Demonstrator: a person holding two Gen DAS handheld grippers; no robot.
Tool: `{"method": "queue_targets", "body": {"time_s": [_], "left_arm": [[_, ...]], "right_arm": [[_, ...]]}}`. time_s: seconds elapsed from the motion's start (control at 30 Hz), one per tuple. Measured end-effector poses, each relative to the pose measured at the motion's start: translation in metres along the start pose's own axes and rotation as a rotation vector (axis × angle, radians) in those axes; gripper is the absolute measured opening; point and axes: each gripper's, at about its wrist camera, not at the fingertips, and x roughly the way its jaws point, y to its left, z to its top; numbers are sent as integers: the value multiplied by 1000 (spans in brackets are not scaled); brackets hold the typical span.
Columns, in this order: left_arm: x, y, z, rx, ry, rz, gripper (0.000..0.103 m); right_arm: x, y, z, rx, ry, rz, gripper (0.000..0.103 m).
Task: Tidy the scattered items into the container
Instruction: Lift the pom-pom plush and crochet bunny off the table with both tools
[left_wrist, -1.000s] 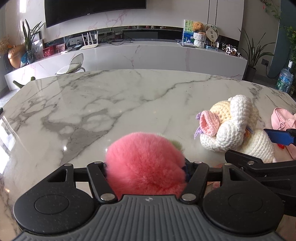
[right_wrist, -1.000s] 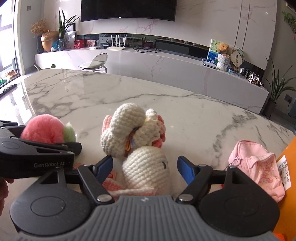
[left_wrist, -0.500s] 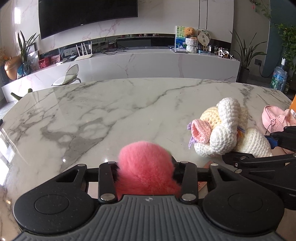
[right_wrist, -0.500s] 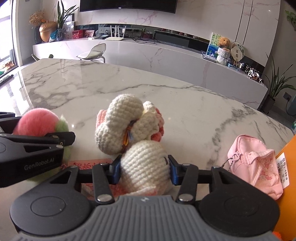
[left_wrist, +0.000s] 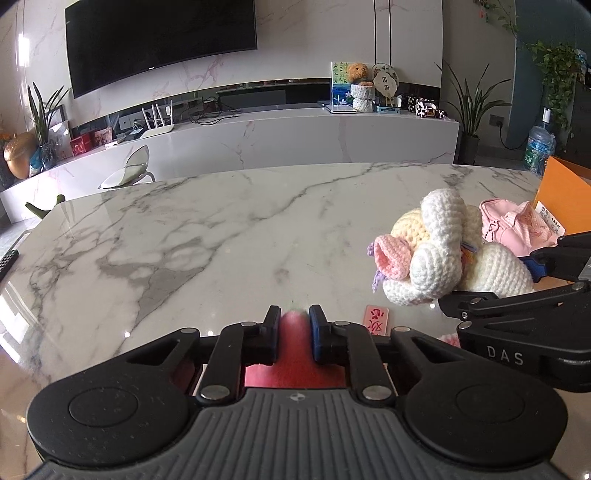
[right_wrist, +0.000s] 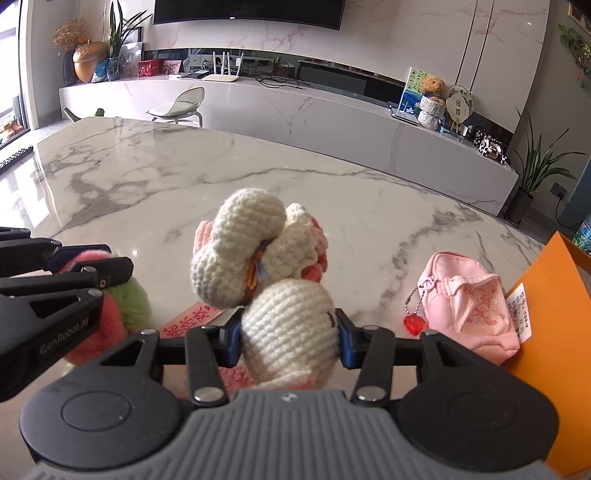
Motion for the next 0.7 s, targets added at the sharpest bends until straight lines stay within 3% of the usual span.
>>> {"method": "queue_targets", "body": {"time_s": [0.03, 0.1, 0.13, 0.7], "left_arm": [[-2, 0, -2, 1, -4, 12, 32], [-6, 1, -5, -3, -6, 24, 75], [-8, 1, -7, -5, -8, 25, 78], [24, 4, -27, -39, 44, 21, 79]], "right_arm": [[-3, 0, -2, 3, 4, -2, 51], [-8, 0, -7, 8, 15, -5, 51], [-10, 0, -10, 13, 24, -7, 51], [1, -3, -23, 36, 70, 0, 51]]}}
